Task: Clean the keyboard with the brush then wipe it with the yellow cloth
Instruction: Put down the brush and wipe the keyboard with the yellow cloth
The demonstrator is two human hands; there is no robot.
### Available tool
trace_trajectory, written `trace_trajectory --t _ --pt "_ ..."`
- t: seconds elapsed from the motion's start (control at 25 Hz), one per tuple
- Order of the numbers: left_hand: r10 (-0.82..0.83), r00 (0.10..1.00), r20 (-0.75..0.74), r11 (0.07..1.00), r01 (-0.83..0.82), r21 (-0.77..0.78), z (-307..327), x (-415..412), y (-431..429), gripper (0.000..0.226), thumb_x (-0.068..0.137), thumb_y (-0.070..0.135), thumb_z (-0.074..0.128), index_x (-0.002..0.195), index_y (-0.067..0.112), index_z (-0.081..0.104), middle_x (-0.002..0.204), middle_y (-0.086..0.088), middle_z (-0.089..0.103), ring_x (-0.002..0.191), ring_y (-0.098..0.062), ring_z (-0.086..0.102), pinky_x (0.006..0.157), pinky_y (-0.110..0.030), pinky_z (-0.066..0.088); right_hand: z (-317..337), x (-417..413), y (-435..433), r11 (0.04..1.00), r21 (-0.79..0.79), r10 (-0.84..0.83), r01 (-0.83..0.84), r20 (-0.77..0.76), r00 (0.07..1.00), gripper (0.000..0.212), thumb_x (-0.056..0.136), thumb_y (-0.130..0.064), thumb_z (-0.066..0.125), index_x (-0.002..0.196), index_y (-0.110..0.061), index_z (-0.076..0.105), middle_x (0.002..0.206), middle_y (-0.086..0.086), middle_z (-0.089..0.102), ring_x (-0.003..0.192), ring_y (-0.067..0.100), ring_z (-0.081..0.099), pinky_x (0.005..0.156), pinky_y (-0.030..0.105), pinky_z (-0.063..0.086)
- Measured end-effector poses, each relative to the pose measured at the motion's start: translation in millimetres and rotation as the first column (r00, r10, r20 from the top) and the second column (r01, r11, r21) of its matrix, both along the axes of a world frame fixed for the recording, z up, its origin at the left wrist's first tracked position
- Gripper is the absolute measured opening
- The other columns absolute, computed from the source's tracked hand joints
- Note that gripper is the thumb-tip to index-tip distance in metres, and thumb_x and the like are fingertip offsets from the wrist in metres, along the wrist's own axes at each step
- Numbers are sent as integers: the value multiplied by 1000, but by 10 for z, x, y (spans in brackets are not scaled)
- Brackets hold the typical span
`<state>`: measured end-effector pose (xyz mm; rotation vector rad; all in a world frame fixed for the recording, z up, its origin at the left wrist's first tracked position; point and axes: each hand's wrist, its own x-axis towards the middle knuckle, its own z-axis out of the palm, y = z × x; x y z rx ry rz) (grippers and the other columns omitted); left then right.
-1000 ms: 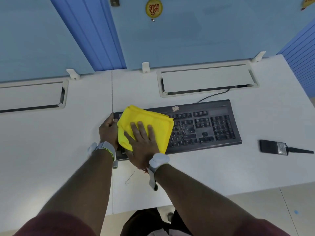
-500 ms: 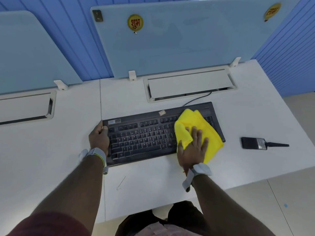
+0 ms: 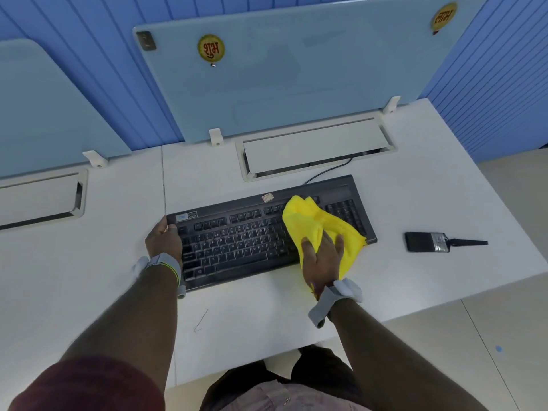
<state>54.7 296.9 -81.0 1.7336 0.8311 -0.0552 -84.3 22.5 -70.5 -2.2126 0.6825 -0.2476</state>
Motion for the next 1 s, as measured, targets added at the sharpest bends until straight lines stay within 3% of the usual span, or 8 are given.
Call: trace_trajectory --t 0.12,0.24,0.36,0.48,0.6,0.8,0.88,1.0 --pt "25 973 -229 947 51 318 221 73 -314 50 106 21 49 155 13 51 158 -21 53 141 -42 52 119 -51 43 339 182 -247 825 498 -253 267 -97 963 30 90 -36 50 82 -11 65 75 -1 61 91 31 56 92 38 38" --pt "-100 981 -168 880 166 445 605 -26 -1036 71 105 40 57 163 9 30 166 -24 35 152 -45 36 124 -57 28 591 345 -430 270 892 -250 362 -298 921 43 97 -29 50 132 -5 54 129 19 60 122 38 52 102 42 41" --pt "-439 895 81 887 446 -123 666 -102 -1681 73 100 51 62 159 14 41 146 -12 59 143 -39 54 121 -46 40 714 306 -776 131 964 -355 232 -172 919 35 97 -25 43 125 -10 59 119 17 68 110 37 61 95 50 46" --pt "-712 695 102 490 596 -636 705 -154 -2175 75 78 64 76 136 18 67 130 -7 78 124 -29 73 115 -51 54 891 240 -1310 37 997 -401 68 -47 915 35 99 -31 38 117 -12 60 93 7 77 82 27 73 74 38 54" --pt "-851 510 126 289 654 -699 675 -190 -2571 83 63 38 97 136 14 66 124 -8 81 108 -26 79 89 -42 67 934 202 -1743 93 993 -402 76 -33 915 43 96 -38 45 122 -9 61 106 11 74 91 29 72 81 41 55" --pt "-835 548 41 405 664 -628 556 -185 -3193 86 67 5 75 150 12 54 123 -16 70 103 -36 71 78 -42 62 525 -1 -2455 339 868 -94 363 -353 931 67 48 -10 80 114 -1 68 117 25 68 107 47 63 94 66 46" --pt "-822 567 53 428 677 -599 591 -191 -3429 92 64 3 74 152 16 52 125 -16 68 106 -38 68 81 -43 60 379 18 -2750 494 760 -204 422 -371 906 69 26 -8 82 93 2 73 101 27 72 93 47 68 85 68 51" --pt "-772 630 86 487 673 -556 684 -160 -3849 90 65 5 75 150 23 54 126 -13 70 113 -38 68 89 -51 62 700 161 -3135 689 598 -361 409 -206 910 66 42 -1 81 105 -4 64 102 24 68 92 38 66 83 53 56"
